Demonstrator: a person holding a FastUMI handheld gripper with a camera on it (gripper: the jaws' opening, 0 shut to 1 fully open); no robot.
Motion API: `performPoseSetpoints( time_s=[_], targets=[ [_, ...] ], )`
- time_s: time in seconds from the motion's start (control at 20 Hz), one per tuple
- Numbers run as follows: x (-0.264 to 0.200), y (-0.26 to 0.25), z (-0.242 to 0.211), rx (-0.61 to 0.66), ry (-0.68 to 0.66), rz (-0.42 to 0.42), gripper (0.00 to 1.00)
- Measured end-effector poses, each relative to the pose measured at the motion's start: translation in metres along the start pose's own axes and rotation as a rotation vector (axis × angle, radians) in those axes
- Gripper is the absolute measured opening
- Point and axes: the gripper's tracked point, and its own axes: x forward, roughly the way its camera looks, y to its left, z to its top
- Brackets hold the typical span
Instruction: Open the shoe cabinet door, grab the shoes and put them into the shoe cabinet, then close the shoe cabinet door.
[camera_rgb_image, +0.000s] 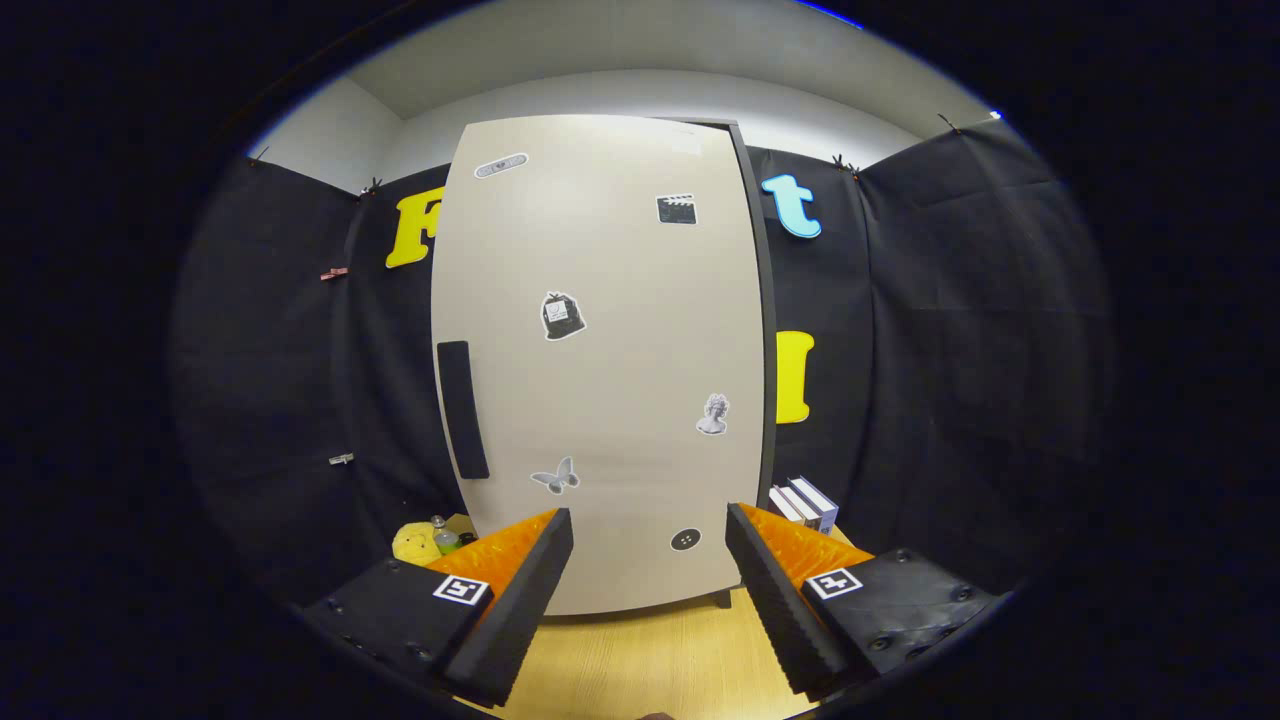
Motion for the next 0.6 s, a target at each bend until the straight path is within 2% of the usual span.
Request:
performPoseSetpoints(
  time_s=[0.6],
  targets=[
    [0.021,0.012,-0.013,0.008,0.026,0.034,0.99]
  ],
)
